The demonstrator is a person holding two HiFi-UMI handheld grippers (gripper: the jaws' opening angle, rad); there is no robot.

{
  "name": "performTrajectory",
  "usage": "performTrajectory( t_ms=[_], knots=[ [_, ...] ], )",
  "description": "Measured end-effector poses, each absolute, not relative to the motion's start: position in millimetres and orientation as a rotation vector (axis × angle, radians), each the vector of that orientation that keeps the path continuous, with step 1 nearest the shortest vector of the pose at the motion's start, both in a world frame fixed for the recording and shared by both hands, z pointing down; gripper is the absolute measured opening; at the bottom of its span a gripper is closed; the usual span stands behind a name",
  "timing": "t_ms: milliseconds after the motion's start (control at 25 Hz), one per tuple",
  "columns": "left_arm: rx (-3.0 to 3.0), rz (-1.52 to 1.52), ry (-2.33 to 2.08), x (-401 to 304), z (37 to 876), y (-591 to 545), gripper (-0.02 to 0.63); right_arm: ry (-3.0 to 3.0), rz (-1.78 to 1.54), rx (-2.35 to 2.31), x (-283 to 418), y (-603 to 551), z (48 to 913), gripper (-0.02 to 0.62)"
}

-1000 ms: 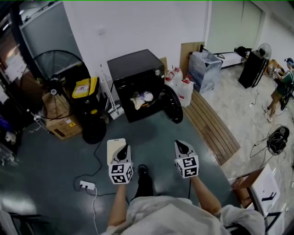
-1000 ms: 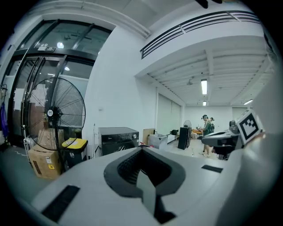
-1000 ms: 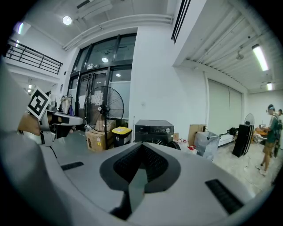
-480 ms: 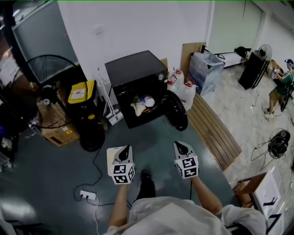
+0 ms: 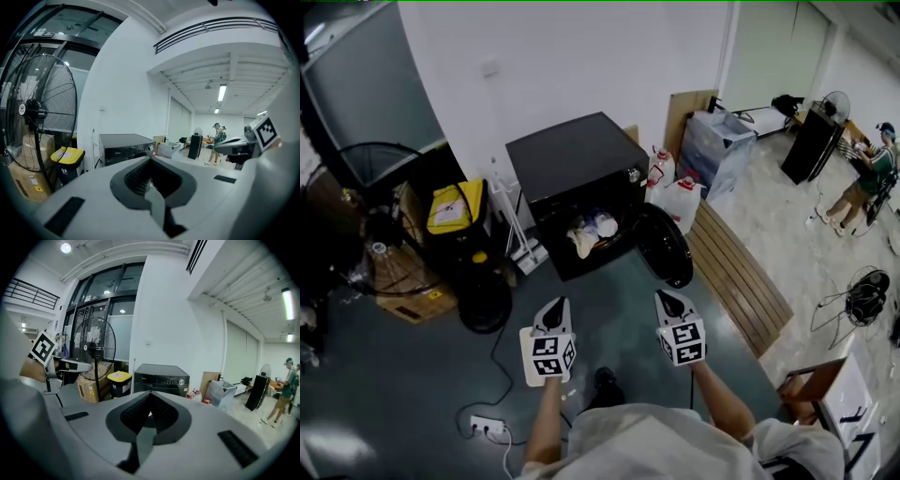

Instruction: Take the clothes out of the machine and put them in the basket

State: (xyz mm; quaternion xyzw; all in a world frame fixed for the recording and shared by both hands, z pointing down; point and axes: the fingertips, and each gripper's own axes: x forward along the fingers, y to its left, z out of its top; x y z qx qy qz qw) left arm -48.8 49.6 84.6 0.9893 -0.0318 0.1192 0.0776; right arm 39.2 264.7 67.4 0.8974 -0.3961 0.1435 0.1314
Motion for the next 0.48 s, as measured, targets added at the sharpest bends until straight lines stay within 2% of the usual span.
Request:
performTrajectory(
  t_ms=[480],
  knots=[
    [2.961, 0.373, -0.010, 43, 96, -27, 0.020, -1.099, 0.454, 2.610, 114, 186, 80, 0.023]
  ],
)
